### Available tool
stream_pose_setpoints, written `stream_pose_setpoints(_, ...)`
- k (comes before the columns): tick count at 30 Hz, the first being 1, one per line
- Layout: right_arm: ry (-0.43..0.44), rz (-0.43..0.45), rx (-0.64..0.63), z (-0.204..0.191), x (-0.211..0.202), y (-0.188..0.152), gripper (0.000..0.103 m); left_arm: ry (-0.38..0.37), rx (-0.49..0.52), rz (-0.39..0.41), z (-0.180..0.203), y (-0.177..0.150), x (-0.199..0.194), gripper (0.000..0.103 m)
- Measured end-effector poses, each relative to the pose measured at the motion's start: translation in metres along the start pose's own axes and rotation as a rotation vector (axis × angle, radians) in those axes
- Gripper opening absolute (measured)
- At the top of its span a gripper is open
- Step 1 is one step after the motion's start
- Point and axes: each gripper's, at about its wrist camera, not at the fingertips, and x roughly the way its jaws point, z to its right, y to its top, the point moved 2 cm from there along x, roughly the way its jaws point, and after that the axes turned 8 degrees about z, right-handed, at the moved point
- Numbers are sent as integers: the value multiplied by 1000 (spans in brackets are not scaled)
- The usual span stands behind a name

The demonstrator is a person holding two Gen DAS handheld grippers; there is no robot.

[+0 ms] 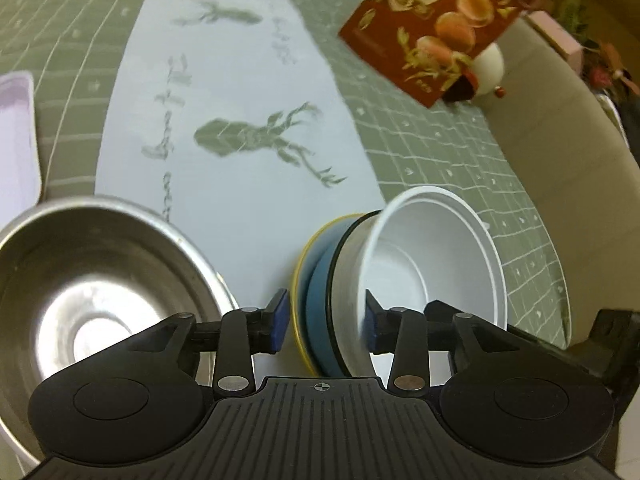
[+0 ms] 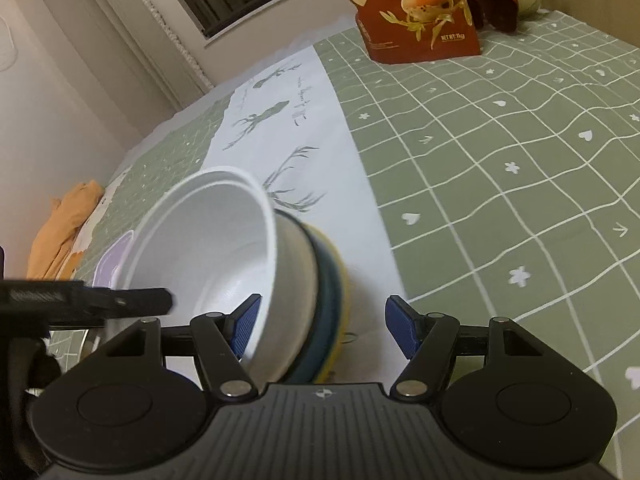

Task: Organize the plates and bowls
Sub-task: 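Bring both grippers to the rim of the stacked bowls and grasp it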

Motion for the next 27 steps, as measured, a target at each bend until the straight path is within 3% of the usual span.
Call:
stream_pose_setpoints(5, 93, -33, 31, 7, 8, 5, 69, 180, 162, -26, 24, 5, 12, 47)
stream_pose_setpoints(10, 100, -50, -26, 1, 16, 8, 69, 284, 274, -117, 40, 2, 33, 44)
stream_pose_setpoints(12, 115, -72, -39, 1, 19, 10, 69, 280, 235, -179, 37, 0, 41, 43)
stream_pose_setpoints(16, 206, -172, 21, 10, 29, 8, 69, 236, 186, -188, 40, 5, 41, 41)
stream_pose_setpoints(17, 217, -184, 35, 12, 30, 7, 69, 215, 178, -192, 43, 6, 41, 45)
stream_pose_setpoints(19, 204, -175, 33, 15, 29, 5, 69, 190, 180, -203, 52, 4, 42, 66)
stream_pose_setpoints(22, 174, -165, 42, 20, 30, 5, 69, 155, 217, -209, 72, 0, 43, 85)
stream_pose_setpoints(27, 173, -179, 94, 33, 34, 2, 67, 115, 258, -199, 92, 2, 43, 87)
